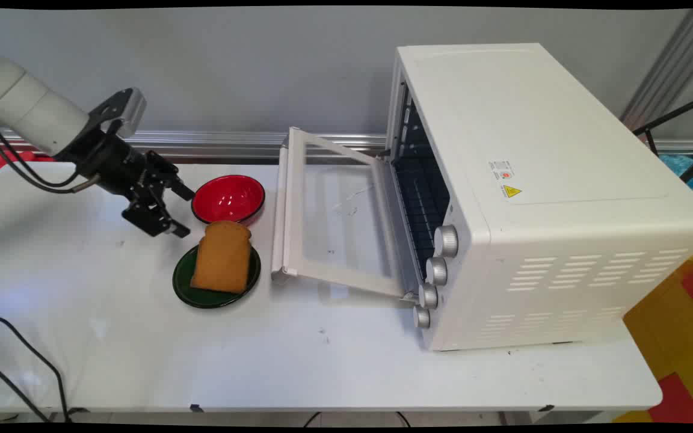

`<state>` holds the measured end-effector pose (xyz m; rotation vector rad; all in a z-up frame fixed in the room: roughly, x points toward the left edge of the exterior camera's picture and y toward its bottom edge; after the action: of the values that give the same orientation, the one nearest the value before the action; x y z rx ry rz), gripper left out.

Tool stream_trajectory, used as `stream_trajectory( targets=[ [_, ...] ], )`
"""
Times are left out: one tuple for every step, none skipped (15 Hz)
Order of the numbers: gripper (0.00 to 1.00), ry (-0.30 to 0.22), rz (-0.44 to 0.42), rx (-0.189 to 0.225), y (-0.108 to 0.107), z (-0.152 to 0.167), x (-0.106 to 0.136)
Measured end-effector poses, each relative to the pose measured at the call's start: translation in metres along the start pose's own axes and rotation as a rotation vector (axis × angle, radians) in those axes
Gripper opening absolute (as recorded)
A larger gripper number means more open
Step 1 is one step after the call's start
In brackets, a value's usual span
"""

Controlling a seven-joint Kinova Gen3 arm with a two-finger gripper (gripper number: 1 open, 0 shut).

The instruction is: Close the oven

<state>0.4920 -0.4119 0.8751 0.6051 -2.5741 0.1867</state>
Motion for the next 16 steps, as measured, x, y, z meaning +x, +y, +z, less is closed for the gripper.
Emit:
stream_trajectory(
  targets=[
    [0.0,0.013,-0.002,-0.003,-0.003,0.002,0.001],
    [0.0,0.024,-0.005,-0.003,-0.006,0.004,0.002],
    [0.0,0.031,-0.006,-0.003,-0.008,0.005,0.002],
    [0.0,0.042,-0.014,-0.002,-0.012,0.007,0.003],
    [0.0,0.05,-0.021,-0.001,-0.015,0.008,0.004],
    [0.0,0.059,-0.03,0.001,-0.018,0.01,0.005],
    [0.0,0.068,-0.042,0.002,-0.021,0.012,0.006],
    [0.0,0.077,-0.051,0.002,-0.023,0.014,0.007],
    [0.0,0.088,-0.064,0.003,-0.026,0.018,0.008],
    [0.0,0.1,-0.074,0.003,-0.029,0.022,0.009],
    [0.0,0.112,-0.083,0.002,-0.031,0.026,0.01],
    [0.0,0.121,-0.089,0.001,-0.032,0.031,0.01],
    [0.0,0.131,-0.092,-0.001,-0.034,0.035,0.011],
    [0.0,0.138,-0.095,-0.002,-0.035,0.038,0.011],
    [0.0,0.151,-0.098,-0.005,-0.036,0.045,0.012],
    [0.0,0.158,-0.099,-0.006,-0.037,0.048,0.012]
  ],
)
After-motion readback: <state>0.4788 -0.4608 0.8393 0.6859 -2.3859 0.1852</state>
